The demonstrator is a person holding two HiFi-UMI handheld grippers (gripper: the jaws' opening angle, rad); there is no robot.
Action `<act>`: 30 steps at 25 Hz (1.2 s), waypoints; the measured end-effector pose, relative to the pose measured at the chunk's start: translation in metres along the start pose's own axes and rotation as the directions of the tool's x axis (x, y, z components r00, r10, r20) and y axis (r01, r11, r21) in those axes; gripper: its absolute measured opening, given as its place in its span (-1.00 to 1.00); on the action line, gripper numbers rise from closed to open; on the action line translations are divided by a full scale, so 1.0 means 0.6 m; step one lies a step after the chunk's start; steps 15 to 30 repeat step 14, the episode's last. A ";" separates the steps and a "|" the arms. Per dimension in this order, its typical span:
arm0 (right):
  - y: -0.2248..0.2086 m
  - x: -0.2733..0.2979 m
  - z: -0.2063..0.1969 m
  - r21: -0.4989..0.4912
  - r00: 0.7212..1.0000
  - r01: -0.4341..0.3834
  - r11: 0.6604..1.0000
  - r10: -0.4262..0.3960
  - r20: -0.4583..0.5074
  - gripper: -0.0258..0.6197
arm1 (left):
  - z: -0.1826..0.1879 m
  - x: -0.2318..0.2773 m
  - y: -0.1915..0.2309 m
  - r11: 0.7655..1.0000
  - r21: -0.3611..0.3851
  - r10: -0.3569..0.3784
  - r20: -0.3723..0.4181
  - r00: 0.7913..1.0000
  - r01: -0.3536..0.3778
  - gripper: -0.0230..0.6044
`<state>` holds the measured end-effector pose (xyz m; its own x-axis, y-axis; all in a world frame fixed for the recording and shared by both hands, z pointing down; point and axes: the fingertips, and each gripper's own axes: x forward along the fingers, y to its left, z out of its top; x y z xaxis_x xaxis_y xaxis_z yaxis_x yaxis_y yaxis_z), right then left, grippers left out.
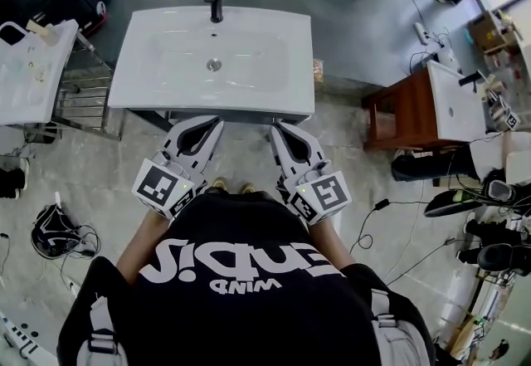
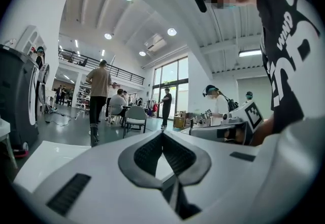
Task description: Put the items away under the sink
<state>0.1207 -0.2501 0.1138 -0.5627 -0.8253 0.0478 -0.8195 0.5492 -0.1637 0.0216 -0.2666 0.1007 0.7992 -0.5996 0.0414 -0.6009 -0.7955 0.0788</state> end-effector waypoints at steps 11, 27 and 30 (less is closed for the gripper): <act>0.006 -0.003 -0.004 -0.015 1.000 -0.028 1.000 0.028 -0.005 -0.86 | -0.005 0.004 0.005 0.999 -0.001 0.033 0.002 0.999 -0.033 -0.86; 0.007 -0.001 -0.004 -0.019 0.999 -0.032 0.999 0.032 -0.005 -0.86 | -0.002 0.004 0.005 0.999 -0.006 0.038 0.010 0.999 -0.038 -0.86; 0.007 -0.001 -0.004 -0.019 0.999 -0.032 0.999 0.032 -0.005 -0.86 | -0.002 0.004 0.005 0.999 -0.006 0.038 0.010 0.999 -0.038 -0.86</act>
